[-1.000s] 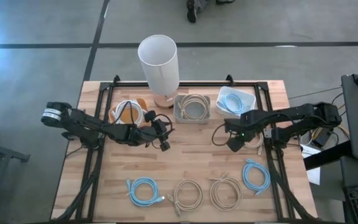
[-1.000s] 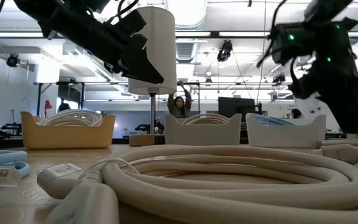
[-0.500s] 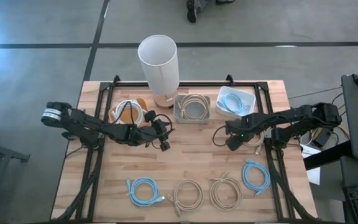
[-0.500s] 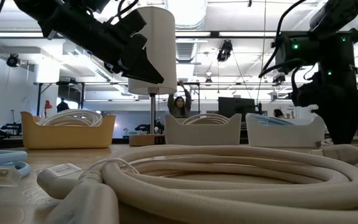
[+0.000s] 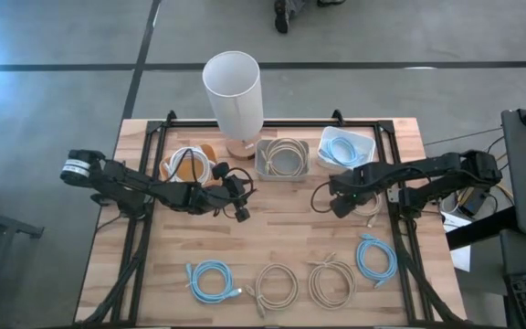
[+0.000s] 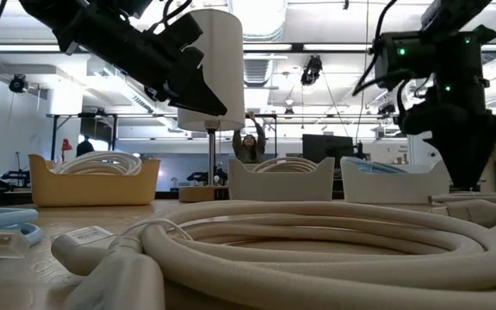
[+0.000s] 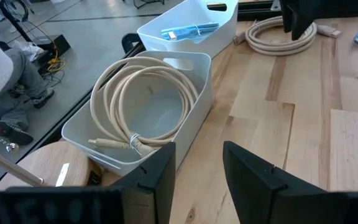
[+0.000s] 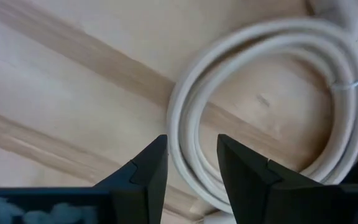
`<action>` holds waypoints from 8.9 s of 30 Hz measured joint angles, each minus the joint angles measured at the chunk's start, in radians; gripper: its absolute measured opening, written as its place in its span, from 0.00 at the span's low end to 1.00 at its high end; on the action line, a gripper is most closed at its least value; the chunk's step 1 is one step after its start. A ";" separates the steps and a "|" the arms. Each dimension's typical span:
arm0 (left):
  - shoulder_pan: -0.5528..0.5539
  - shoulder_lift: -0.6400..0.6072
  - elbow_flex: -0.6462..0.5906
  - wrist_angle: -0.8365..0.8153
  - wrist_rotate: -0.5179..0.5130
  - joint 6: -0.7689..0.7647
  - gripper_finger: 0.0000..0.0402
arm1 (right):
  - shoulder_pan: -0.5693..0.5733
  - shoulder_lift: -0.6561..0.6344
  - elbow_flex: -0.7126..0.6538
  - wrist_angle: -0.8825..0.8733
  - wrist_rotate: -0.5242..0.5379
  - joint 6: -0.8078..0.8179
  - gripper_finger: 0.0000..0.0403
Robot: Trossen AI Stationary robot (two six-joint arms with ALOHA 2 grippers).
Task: Sort HDMI cables
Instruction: Put the brown HDMI cable into the gray bin
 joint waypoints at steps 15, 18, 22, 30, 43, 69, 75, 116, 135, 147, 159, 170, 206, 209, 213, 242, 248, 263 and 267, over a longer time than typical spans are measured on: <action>0.000 0.000 0.000 -0.010 0.000 0.000 0.35 | 0.000 0.089 -0.044 0.113 -0.031 -0.031 0.33; 0.000 0.000 0.000 -0.013 0.000 0.000 0.35 | 0.000 0.094 -0.046 0.123 -0.031 -0.031 0.32; 0.000 0.000 0.000 -0.016 0.000 0.000 0.35 | 0.000 0.120 -0.046 0.151 -0.029 -0.034 0.30; 0.000 0.000 0.000 -0.023 0.000 0.002 0.35 | 0.000 0.148 -0.036 0.164 -0.060 -0.097 0.16; 0.000 0.000 0.000 -0.026 0.000 0.006 0.35 | 0.029 0.065 0.205 0.177 -0.095 -0.183 0.11; 0.000 0.000 0.000 -0.034 0.000 0.007 0.35 | 0.045 0.233 0.456 0.806 0.405 -0.603 0.12; 0.000 0.000 0.000 -0.039 0.000 0.007 0.35 | 0.014 0.347 0.456 0.811 0.470 -0.535 0.12; 0.000 0.000 0.000 -0.051 0.000 0.007 0.35 | -0.014 0.528 0.463 0.839 0.564 -0.310 0.30; 0.000 0.000 0.000 -0.068 0.000 0.007 0.35 | 0.105 0.390 0.480 0.681 0.237 -0.476 0.40; 0.000 0.000 0.000 -0.067 0.101 0.006 0.35 | 0.219 0.377 0.480 0.561 0.049 -0.476 0.40; 0.000 0.000 0.000 -0.067 0.121 0.006 0.35 | 0.328 0.377 0.480 0.220 -0.111 -0.337 0.40; 0.000 0.000 0.000 -0.067 0.120 0.006 0.35 | 0.491 0.377 0.480 0.104 -0.335 -0.069 0.40; 0.005 0.000 0.000 -0.067 0.119 0.017 0.35 | 0.570 0.375 0.183 0.344 -0.360 0.257 0.34; 0.005 0.000 0.000 -0.067 0.119 0.017 0.35 | 0.569 0.375 0.186 0.341 -0.351 0.258 0.27; 0.005 0.000 0.000 -0.067 0.119 0.018 0.35 | 0.561 0.376 0.186 0.343 -0.348 0.268 0.16; 0.005 0.000 0.000 -0.067 0.119 0.049 0.35 | 0.385 0.379 0.694 -0.051 0.539 -0.170 0.03; 0.005 0.000 0.000 -0.067 0.119 0.049 0.35 | 0.255 0.379 0.744 -0.042 0.679 -0.289 0.03; 0.005 0.000 0.000 -0.068 0.119 0.083 0.35 | -0.088 0.411 0.729 0.158 0.576 -0.431 0.03; 0.005 0.000 0.000 -0.076 0.119 0.086 0.35 | -0.117 0.433 0.726 0.157 0.516 -0.448 0.03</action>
